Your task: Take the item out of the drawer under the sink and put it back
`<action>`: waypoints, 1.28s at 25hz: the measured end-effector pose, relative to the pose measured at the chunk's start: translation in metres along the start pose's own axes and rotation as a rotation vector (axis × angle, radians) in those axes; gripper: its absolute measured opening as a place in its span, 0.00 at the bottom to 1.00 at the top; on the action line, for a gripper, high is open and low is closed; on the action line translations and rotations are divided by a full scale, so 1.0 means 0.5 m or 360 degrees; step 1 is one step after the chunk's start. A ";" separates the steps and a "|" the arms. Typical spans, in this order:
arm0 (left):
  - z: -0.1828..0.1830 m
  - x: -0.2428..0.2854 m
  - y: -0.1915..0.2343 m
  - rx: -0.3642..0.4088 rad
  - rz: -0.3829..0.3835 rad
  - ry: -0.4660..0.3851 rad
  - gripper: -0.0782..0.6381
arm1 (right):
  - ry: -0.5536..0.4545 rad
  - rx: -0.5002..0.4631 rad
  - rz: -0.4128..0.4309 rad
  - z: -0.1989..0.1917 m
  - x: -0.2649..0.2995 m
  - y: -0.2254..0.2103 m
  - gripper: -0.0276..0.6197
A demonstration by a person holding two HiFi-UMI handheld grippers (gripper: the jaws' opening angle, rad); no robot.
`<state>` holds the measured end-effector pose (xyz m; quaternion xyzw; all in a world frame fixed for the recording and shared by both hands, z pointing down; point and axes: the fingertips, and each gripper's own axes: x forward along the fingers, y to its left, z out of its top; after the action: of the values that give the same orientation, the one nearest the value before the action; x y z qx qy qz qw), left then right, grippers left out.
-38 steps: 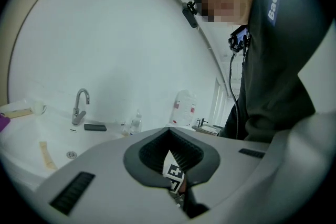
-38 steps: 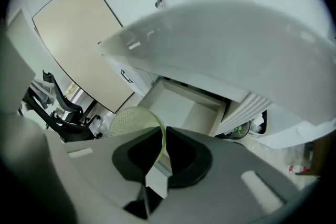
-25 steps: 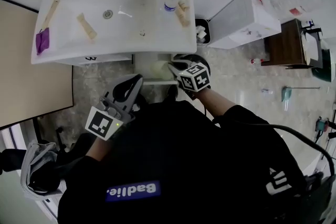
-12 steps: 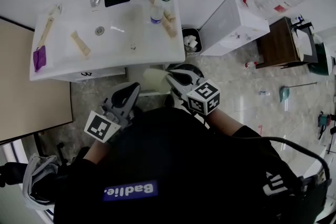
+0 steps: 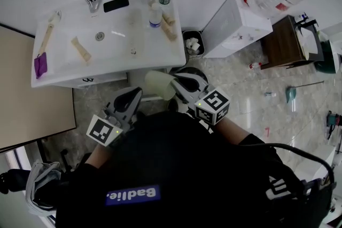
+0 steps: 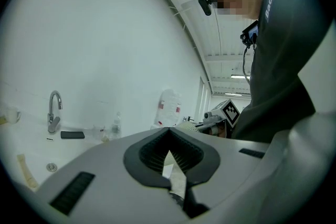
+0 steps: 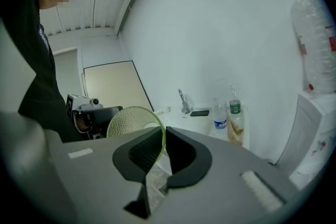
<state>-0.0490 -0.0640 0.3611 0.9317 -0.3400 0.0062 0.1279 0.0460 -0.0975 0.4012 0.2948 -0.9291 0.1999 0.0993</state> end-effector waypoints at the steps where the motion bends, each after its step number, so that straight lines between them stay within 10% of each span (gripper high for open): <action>1: -0.001 0.001 -0.001 0.0004 0.0003 0.0007 0.12 | -0.0003 -0.0004 0.0001 0.001 -0.001 0.000 0.08; 17: -0.001 0.008 -0.006 -0.0010 0.0014 -0.0006 0.12 | 0.0027 -0.0016 0.0066 -0.010 0.018 -0.002 0.08; 32: 0.010 -0.019 0.008 0.0030 0.0071 -0.0034 0.12 | 0.0358 -0.0020 0.0164 -0.186 0.155 -0.035 0.08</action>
<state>-0.0593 -0.0621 0.3560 0.9250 -0.3621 0.0022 0.1153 0.0000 -0.1099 0.5137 0.2217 -0.9273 0.2306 0.1942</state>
